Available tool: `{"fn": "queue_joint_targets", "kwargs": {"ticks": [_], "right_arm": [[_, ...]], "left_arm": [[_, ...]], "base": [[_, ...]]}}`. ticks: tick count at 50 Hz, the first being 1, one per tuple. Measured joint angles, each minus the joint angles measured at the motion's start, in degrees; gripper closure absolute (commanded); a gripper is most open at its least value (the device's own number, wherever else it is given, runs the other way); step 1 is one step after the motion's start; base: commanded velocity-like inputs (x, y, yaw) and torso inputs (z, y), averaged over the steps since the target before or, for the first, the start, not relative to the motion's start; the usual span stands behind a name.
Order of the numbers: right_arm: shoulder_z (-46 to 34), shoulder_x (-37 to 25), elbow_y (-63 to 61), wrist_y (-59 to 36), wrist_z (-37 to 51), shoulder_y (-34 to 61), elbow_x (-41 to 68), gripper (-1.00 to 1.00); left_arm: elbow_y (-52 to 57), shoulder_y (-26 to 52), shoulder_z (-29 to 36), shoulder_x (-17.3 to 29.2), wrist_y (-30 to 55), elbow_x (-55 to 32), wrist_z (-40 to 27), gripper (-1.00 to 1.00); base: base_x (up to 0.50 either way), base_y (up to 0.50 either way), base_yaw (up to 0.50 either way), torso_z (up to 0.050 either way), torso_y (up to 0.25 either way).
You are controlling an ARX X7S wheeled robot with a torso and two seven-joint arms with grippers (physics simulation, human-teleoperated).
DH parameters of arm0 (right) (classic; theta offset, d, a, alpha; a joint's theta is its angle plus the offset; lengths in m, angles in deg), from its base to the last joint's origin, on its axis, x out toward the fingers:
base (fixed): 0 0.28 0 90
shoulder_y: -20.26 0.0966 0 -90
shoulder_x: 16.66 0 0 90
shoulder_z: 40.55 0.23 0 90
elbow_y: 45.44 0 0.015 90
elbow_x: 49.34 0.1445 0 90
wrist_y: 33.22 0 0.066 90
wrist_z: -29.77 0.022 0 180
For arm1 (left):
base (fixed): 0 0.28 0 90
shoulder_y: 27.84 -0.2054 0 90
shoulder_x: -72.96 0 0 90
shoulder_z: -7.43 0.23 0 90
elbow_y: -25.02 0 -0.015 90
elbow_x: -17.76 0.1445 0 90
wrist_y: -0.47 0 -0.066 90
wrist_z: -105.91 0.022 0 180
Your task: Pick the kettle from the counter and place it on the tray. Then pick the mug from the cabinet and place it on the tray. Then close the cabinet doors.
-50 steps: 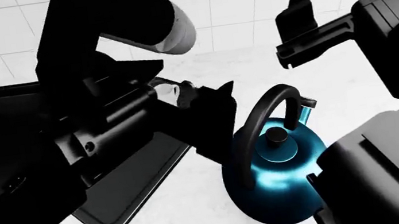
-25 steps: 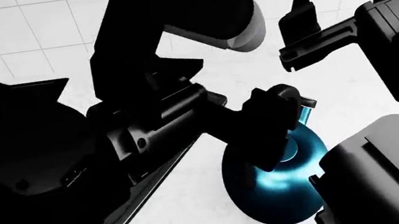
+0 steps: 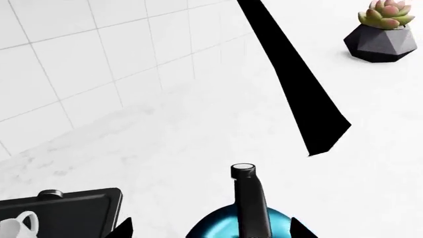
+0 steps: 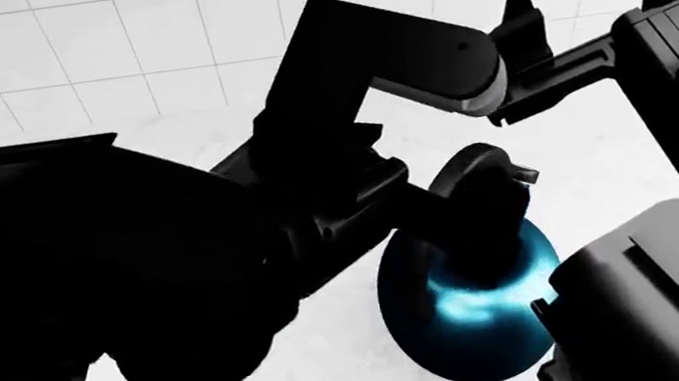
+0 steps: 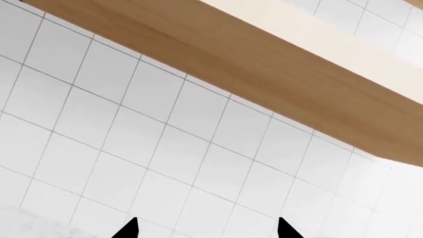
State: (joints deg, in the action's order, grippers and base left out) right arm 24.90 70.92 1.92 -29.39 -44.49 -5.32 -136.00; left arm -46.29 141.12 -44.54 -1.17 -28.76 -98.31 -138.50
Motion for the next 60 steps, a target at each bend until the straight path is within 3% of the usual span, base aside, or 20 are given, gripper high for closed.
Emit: {"fn": "queue_joint_targets", "kwargs": {"ticks": [31, 32, 60], "right_arm": [[0.60, 0.14, -1.12, 0.09, 1.63, -1.47, 1.57, -1.00], [0.60, 0.14, -1.12, 0.08, 1.70, -1.51, 1.64, -1.00], [0.46, 0.36, -1.25, -0.15, 2.79, -1.65, 2.58, -1.00]], "left_arm": [[-0.95, -3.97, 3.45, -3.53, -0.30, 9.55, 4.61, -1.00], [-0.99, -3.97, 3.45, -3.59, -0.33, 9.85, 4.75, 1.00], [-1.39, -2.80, 4.58, -2.12, 0.02, 11.86, 10.62, 1.00]], "base": [[0.00, 0.00, 0.00, 0.000, 0.000], [0.00, 0.00, 0.00, 0.000, 0.000], [0.00, 0.00, 0.00, 0.000, 0.000]]}}
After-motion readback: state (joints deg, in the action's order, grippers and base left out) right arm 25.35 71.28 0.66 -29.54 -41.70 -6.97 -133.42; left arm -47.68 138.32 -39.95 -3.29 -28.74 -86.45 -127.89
